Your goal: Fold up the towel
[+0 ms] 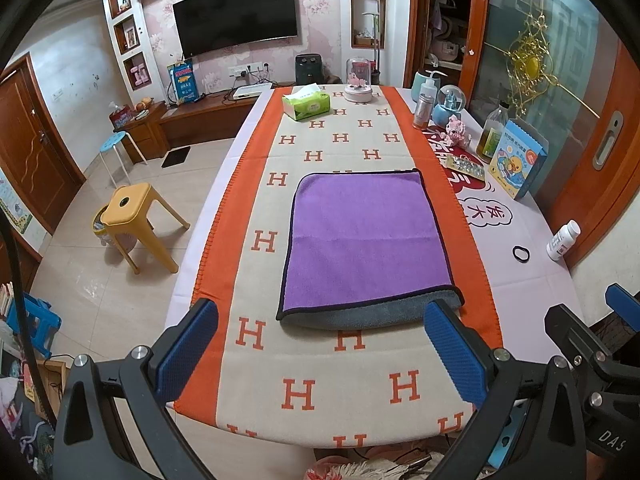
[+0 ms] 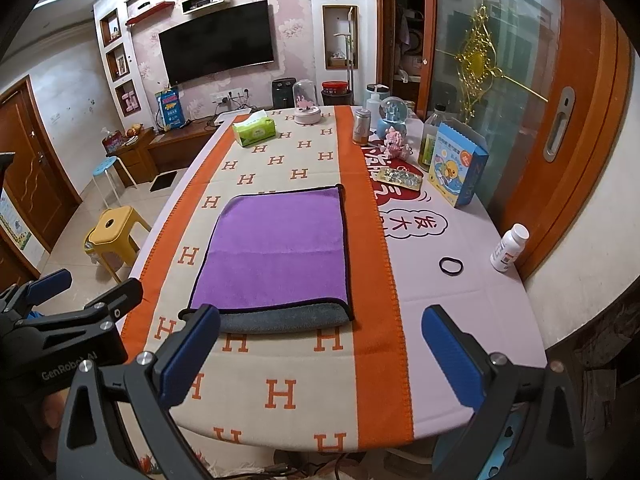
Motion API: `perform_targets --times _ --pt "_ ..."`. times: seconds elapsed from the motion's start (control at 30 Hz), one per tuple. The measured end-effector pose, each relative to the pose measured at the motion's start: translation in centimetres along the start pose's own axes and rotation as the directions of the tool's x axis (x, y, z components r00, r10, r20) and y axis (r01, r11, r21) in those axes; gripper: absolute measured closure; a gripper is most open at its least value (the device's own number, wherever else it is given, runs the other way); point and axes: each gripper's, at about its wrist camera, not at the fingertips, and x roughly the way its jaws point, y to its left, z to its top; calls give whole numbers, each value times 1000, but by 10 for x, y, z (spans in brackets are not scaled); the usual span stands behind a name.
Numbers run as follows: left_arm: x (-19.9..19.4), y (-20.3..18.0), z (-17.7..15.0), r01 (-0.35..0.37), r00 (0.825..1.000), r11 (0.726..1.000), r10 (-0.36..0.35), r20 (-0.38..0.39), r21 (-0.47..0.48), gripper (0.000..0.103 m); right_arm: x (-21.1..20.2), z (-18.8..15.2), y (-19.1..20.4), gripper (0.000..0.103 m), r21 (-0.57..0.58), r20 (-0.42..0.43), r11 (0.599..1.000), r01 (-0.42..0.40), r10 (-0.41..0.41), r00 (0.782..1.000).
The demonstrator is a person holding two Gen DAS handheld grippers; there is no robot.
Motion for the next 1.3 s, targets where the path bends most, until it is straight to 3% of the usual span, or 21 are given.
perform_targets --times 1.3 --pt "3 -7 1 7 1000 1000 -7 -2 4 1 1 1 0 3 -1 0 1000 0 0 1000"
